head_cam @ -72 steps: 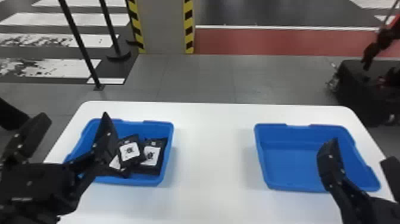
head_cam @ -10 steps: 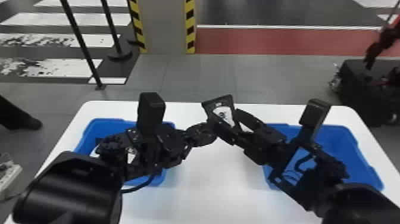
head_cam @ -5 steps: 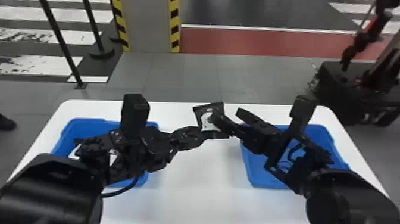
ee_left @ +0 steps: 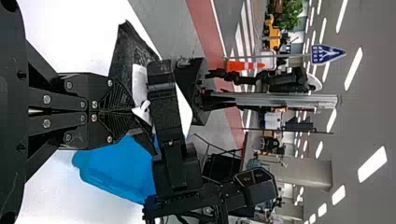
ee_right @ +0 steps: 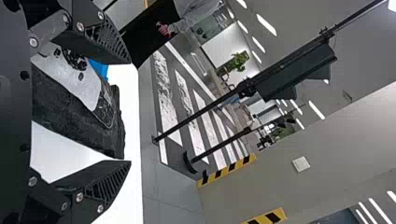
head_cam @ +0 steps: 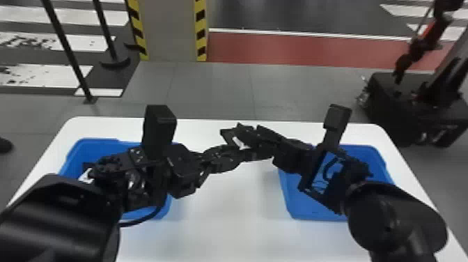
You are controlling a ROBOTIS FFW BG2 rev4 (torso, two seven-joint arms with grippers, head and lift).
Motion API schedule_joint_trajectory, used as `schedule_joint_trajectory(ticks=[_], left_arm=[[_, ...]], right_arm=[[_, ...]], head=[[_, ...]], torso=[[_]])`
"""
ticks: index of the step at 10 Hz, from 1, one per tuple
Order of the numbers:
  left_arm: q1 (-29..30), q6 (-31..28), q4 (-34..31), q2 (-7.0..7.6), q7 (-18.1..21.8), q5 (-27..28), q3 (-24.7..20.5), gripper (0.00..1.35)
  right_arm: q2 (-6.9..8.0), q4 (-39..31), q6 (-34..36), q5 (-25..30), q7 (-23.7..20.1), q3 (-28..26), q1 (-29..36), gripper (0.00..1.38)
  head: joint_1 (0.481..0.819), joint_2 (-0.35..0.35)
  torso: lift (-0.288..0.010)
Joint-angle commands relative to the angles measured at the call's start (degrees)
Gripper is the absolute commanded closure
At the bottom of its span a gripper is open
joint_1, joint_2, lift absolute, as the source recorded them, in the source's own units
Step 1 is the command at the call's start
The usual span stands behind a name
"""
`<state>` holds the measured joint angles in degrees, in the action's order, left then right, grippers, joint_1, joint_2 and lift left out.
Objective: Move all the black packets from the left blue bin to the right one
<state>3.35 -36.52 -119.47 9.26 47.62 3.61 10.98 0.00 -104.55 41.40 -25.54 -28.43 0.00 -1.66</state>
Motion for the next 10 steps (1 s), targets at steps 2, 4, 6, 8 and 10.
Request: schedule_joint_trajectory(ticks=[2, 4, 6, 8, 10], left_arm=[[0.02, 0.24, 0.16, -0.03, 0.02, 0.0, -0.26, 1.21], [0.02, 0.38, 0.16, 0.06, 0.11, 0.09, -0.26, 1.21], [0.02, 0.66, 0.01, 0.06, 0.11, 0.17, -0.35, 1.21], [0.16, 0.52, 0.16, -0.12, 0.02, 0.53, -0.61, 1.19], [1.15, -0.04, 0.16, -0.38, -0.95, 0.7, -1.31, 0.77]], right_arm=[[0.0, 0.42, 6.69, -5.75, -1.98, 0.0, 0.53, 1.09], [0.0, -0.99, 6.55, -6.1, -2.07, 0.0, 1.93, 1.19], [-0.09, -0.28, 3.74, -7.95, -3.3, -0.53, 2.22, 1.2], [-0.35, 0.7, 0.09, -8.04, -4.27, -0.7, 1.65, 1.2], [-0.26, 1.55, -2.45, -8.04, -4.27, -1.67, 1.51, 1.2]], head=[[0.695, -0.029], [0.695, -0.005], [0.695, -0.001], [0.695, -0.004], [0.695, -0.01]], torso=[[-0.11], [-0.11], [-0.11], [-0.11], [-0.11]])
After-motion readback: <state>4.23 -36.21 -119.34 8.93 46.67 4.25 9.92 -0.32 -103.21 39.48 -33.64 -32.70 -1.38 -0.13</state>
